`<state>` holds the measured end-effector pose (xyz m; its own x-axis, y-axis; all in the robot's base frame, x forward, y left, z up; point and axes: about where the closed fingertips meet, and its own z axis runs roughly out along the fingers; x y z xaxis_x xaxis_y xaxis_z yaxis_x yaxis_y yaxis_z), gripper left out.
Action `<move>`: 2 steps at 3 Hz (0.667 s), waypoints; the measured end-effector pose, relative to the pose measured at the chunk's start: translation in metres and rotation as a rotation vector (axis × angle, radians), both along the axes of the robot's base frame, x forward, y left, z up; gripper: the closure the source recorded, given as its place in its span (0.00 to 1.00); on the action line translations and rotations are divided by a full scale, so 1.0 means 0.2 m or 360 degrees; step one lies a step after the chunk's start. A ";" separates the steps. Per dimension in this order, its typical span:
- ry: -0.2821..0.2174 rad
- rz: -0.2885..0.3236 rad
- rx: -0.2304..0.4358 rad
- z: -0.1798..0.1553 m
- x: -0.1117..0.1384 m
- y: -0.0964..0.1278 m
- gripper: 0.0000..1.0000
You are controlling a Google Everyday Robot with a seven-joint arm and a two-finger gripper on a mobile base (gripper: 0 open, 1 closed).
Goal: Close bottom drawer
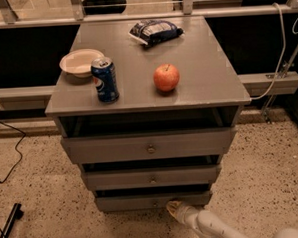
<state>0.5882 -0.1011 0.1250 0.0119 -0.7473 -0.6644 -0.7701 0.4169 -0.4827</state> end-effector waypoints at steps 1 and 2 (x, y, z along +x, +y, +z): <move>0.0056 0.0017 0.0004 -0.09 0.03 0.02 1.00; 0.0136 0.0031 0.0027 -0.22 0.02 0.02 1.00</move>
Offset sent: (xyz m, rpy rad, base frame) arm 0.0000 0.0007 -0.0775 0.0330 0.1461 0.0254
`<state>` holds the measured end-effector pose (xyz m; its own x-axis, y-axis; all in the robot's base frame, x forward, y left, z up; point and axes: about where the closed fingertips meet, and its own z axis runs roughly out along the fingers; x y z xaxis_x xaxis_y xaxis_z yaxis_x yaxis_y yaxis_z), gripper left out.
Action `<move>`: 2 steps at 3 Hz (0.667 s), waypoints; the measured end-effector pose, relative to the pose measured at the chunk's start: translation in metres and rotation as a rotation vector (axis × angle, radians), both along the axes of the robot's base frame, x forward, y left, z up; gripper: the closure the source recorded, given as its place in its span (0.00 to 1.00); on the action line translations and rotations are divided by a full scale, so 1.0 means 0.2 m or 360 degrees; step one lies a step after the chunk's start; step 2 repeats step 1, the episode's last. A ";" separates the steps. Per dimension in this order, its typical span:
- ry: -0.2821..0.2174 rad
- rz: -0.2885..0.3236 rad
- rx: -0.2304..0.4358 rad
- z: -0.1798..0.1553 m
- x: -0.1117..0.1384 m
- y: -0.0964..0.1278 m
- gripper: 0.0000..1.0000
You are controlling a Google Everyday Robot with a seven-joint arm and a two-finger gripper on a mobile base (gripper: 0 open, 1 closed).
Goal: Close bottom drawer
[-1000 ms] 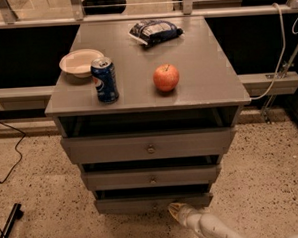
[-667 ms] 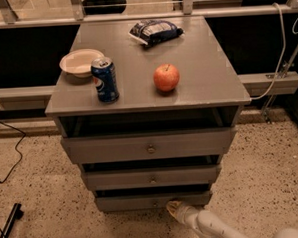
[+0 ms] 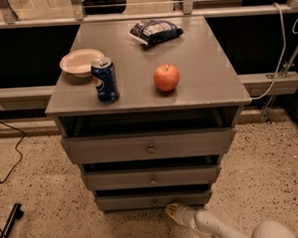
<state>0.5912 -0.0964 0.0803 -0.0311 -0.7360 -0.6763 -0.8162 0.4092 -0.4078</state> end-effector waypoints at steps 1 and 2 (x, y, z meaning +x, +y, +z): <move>0.0013 0.0002 0.0091 -0.07 -0.06 -0.07 1.00; 0.0013 0.0002 0.0091 -0.07 -0.06 -0.07 1.00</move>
Offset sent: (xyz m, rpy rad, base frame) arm 0.0000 0.0000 0.0000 0.0000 0.0000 0.0000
